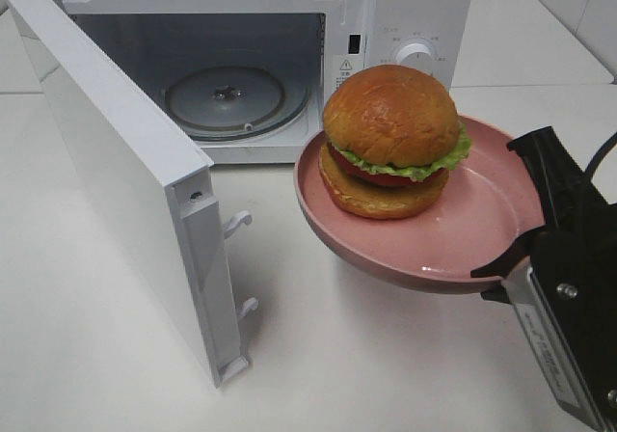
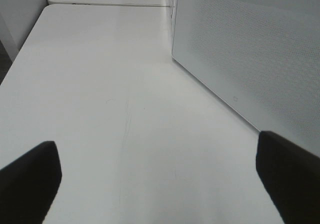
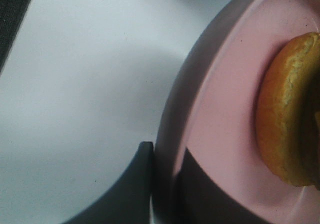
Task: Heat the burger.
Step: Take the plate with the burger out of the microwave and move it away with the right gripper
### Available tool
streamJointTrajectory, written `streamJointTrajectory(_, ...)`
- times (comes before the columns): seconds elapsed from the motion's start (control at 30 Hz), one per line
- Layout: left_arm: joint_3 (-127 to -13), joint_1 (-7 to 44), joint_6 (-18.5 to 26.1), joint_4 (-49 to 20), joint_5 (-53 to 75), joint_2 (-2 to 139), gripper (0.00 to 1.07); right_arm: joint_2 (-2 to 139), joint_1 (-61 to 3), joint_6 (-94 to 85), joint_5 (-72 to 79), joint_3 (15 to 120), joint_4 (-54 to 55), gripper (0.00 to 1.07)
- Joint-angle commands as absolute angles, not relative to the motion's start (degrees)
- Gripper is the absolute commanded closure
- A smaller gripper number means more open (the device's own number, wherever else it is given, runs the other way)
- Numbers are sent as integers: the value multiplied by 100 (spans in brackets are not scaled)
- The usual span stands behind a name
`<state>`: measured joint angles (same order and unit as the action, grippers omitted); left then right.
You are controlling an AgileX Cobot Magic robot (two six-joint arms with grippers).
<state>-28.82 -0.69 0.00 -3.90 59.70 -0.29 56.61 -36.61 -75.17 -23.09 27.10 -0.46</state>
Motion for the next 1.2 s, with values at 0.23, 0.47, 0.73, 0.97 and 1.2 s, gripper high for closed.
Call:
streamJointTrajectory(0.23,-2859,-69,0,-435,5936,-143,9,5053,-3627,-6314,-2830,2744,-1003,107)
streamJointTrajectory(0.47,-2859,-69,0,-435,5936,-143,9,4870,-3627,-5288,-3398,2744,-1662,107)
streamJointTrajectory(0.73,-2859,-69,0,-435,5936,-143,9,4853,-3627,-3289,-3713,2744,-2710,107)
streamJointTrajectory(0.97,-2859,-69,0,-435,5936,-143,9,4859,-3627,-2177,-4011,2744,-3231,107)
streamJointTrajectory(1.2,-2859,-69,0,-435,5936,-143,9,4859,-3627,-991,-4366,2744,-3678,106)
